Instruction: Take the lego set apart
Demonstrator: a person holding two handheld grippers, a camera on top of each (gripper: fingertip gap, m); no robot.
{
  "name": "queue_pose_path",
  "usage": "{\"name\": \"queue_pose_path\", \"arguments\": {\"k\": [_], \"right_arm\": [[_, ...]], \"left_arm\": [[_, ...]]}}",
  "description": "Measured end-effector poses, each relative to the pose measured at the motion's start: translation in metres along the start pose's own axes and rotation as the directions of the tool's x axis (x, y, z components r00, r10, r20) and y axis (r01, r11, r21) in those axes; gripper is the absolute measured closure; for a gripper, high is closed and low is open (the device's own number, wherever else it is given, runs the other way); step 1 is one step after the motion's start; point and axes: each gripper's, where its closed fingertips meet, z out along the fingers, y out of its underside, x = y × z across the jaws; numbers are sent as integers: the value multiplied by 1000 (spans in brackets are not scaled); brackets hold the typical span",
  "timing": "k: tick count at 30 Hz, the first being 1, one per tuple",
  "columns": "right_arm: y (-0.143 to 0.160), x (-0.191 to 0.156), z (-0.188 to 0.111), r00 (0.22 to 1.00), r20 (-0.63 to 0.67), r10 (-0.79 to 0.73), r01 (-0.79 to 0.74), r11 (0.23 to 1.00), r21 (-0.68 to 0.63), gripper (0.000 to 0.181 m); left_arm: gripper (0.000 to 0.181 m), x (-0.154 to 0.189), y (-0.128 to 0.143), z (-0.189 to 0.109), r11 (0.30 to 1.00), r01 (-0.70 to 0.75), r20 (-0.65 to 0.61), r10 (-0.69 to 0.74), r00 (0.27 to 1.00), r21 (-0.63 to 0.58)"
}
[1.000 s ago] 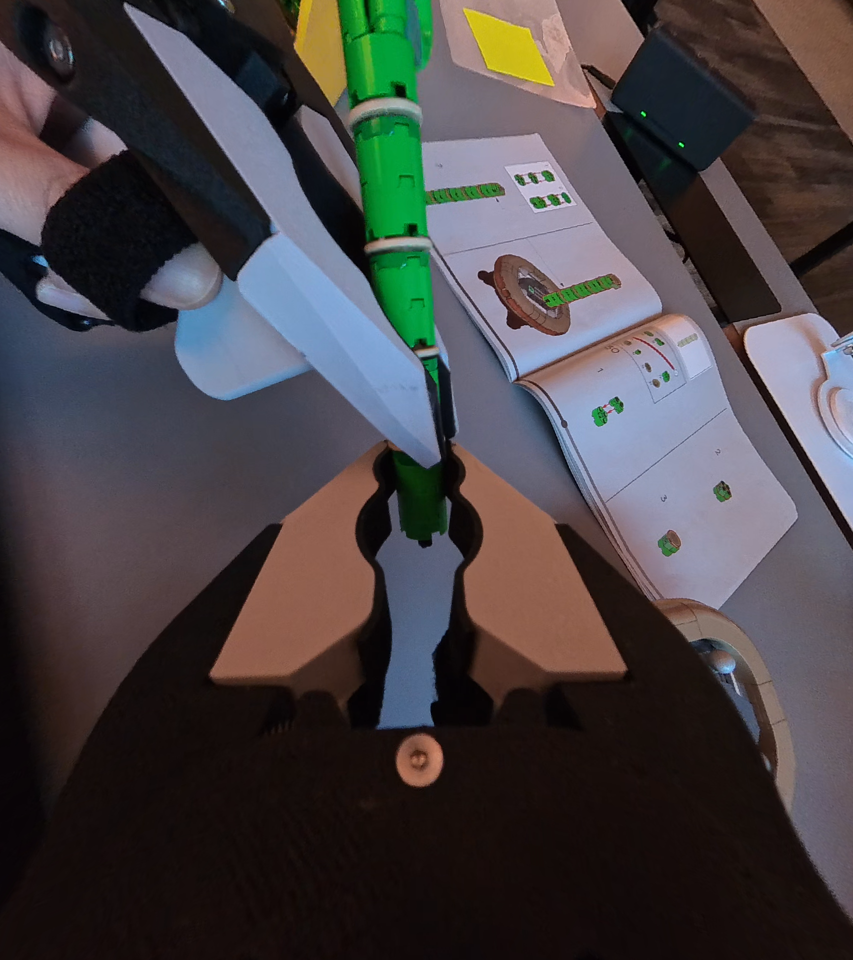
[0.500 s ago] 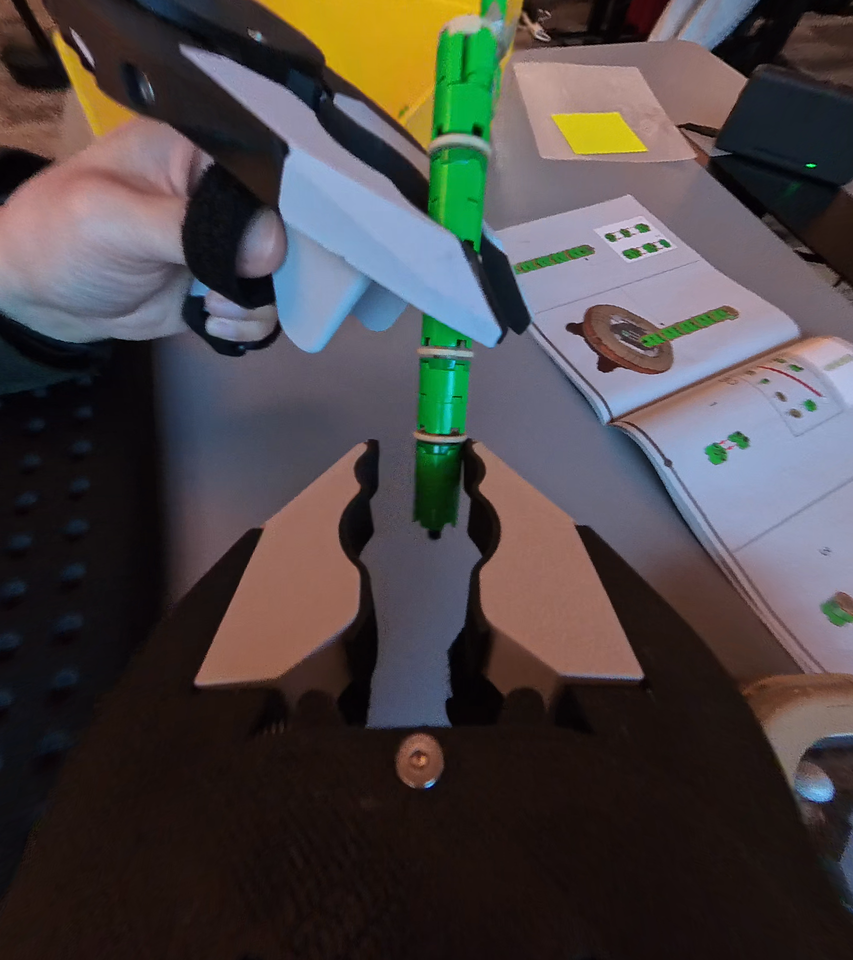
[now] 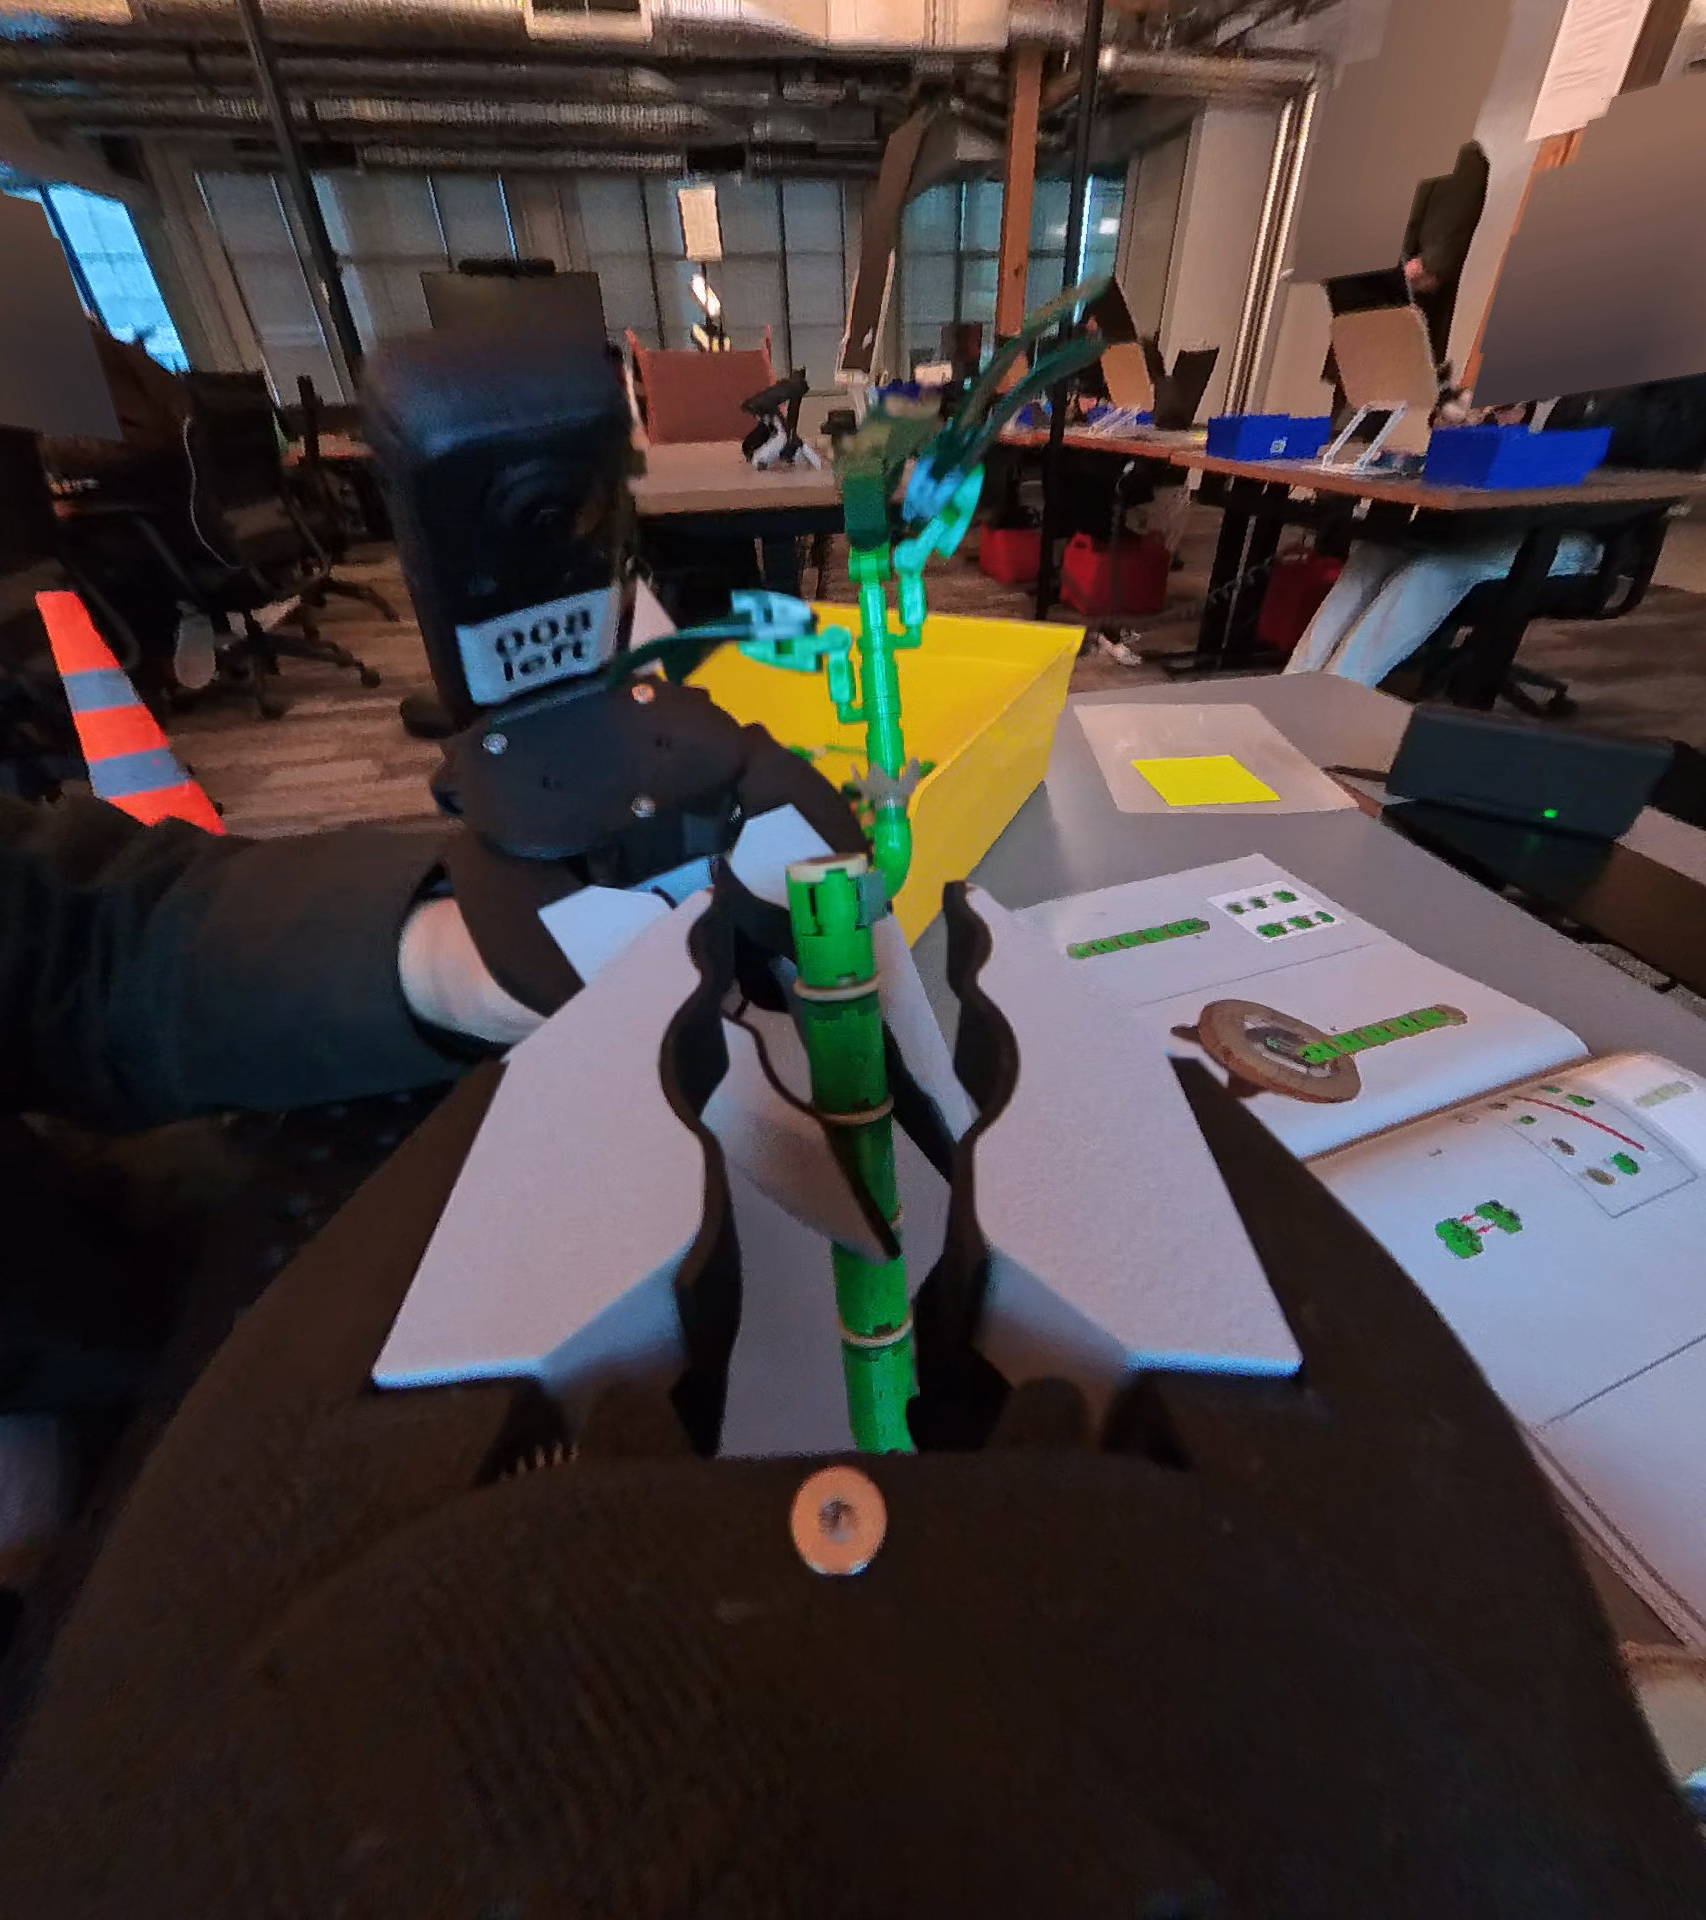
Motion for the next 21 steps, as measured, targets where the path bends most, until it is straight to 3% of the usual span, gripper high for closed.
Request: {"name": "queue_pose_path", "arguments": {"k": [2, 3, 6, 7, 9, 11, 15, 18, 21], "right_arm": [[13, -5, 6, 1000, 22, -15, 17, 998, -66, 142], [19, -7, 8, 999, 32, -28, 31, 995, -99, 154], [15, -5, 6, 994, -8, -106, 104, 990, -94, 164], [12, -2, 3, 991, -33, -129, 126, 987, -96, 164], [7, 11, -5, 968, -135, -212, 198, 974, -108, 164], [8, 29, -16, 924, -234, -304, 267, 948, -176, 164], [15, 53, -29, 846, -343, -409, 311, 900, -305, 165], [22, 62, -32, 792, -373, -482, 334, 855, -396, 164], [28, 65, -31, 728, -360, -583, 390, 785, -481, 164]], "left_arm": [[165, 5, -1, 2, 1000, -21, -10, 21, 1000, 6], [165, 7, -3, 1, 1000, -25, -19, 25, 1000, 16], [164, 10, -9, -1, 998, -32, -26, 33, 999, 63], [161, 8, -12, -3, 996, -35, -9, 36, 999, 87], [133, -3, -17, -8, 989, -44, 70, 34, 997, 144], [127, -13, -14, -11, 991, -3, 93, -10, 996, 136], [105, -17, -28, -25, 955, 192, -45, -186, 981, 228], [106, -21, -44, -43, 898, 281, -129, -252, 959, 338], [107, -26, -46, -49, 854, 390, -209, -335, 919, 344]]}}
